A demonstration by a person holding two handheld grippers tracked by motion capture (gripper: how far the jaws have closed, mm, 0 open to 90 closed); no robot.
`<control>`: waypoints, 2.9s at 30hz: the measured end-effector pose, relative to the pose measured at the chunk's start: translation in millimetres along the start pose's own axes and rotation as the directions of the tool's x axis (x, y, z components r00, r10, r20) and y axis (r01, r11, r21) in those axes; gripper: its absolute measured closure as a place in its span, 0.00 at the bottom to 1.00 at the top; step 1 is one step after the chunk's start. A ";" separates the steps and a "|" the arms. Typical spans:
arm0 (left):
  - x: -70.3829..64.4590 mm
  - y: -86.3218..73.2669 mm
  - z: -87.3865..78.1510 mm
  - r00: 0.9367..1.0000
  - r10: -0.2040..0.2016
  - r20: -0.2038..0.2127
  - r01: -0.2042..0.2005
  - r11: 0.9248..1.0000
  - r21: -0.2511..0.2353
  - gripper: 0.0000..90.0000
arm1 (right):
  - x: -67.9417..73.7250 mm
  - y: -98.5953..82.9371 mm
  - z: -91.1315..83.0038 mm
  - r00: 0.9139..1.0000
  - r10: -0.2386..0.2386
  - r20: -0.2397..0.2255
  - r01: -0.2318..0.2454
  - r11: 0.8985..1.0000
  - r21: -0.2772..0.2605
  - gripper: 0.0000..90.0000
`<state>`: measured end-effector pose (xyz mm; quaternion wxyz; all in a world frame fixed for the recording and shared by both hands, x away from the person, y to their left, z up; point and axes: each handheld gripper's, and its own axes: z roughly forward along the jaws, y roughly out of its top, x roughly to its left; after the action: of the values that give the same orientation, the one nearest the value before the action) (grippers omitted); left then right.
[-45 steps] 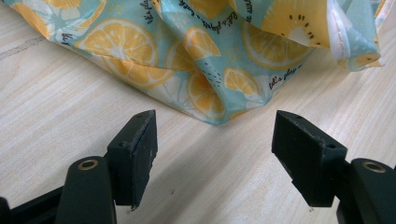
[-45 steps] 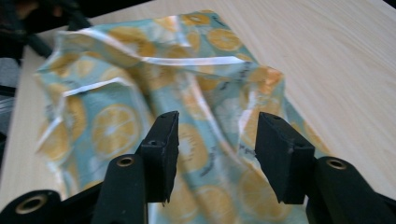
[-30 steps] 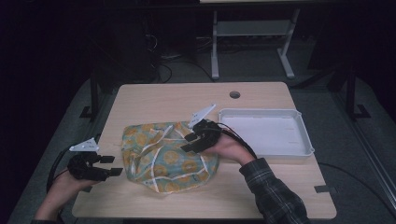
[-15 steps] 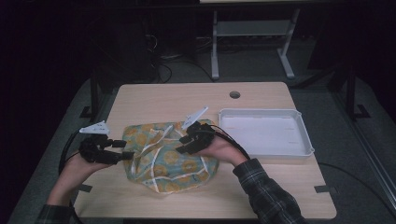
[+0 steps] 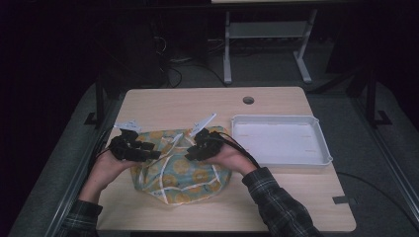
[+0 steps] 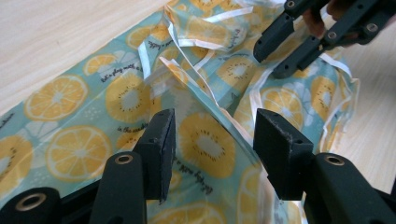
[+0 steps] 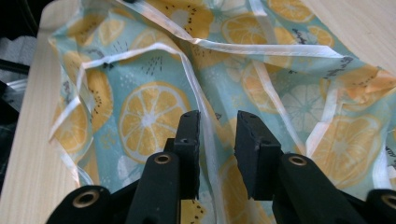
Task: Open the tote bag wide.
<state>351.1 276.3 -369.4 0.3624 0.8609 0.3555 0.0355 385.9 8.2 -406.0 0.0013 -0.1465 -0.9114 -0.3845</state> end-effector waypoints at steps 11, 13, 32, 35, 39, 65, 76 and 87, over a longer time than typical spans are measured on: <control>0.6 3.3 18.2 1.000 0.013 -0.026 -0.012 0.999 0.036 0.99 | 5.0 1.7 0.6 1.000 -0.023 0.014 0.023 1.000 0.007 0.99; 2.4 2.6 17.9 0.999 0.020 -0.032 -0.019 0.999 0.045 1.00 | 6.1 2.0 0.2 0.999 -0.039 0.012 0.039 0.999 0.001 1.00; 10.1 -5.2 18.4 0.998 -0.015 -0.064 0.017 0.999 0.032 1.00 | 31.4 -2.5 -25.3 0.995 -0.089 -0.034 0.087 0.995 -0.048 1.00; 11.0 -7.0 18.2 0.998 -0.021 -0.061 0.023 0.999 0.027 1.00 | 35.0 -5.2 -27.3 0.995 -0.093 -0.039 0.091 0.994 -0.053 1.00; 14.2 -10.4 16.0 0.998 -0.037 -0.052 0.038 0.999 0.016 1.00 | 44.1 -11.4 -32.0 0.993 -0.107 -0.054 0.104 0.993 -0.051 1.00; 14.1 -16.6 16.9 0.998 -0.040 -0.048 0.041 0.999 0.011 1.00 | 96.7 -54.9 -27.6 0.981 -0.148 -0.123 0.156 0.986 0.059 1.00; 22.9 -23.5 20.1 0.996 -0.050 -0.067 0.052 0.998 0.024 1.00 | 107.2 -79.3 -17.5 0.979 -0.153 -0.134 0.173 0.972 0.161 1.00; 34.7 -30.8 26.0 0.992 -0.056 -0.110 0.061 0.997 0.042 1.00 | 110.4 -91.4 -10.7 0.979 -0.160 -0.127 0.187 0.953 0.238 1.00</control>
<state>367.2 297.8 -415.4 0.3237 0.8549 0.4003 0.0637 254.6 -30.4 -449.7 0.0342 -0.0437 -0.9604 -0.2731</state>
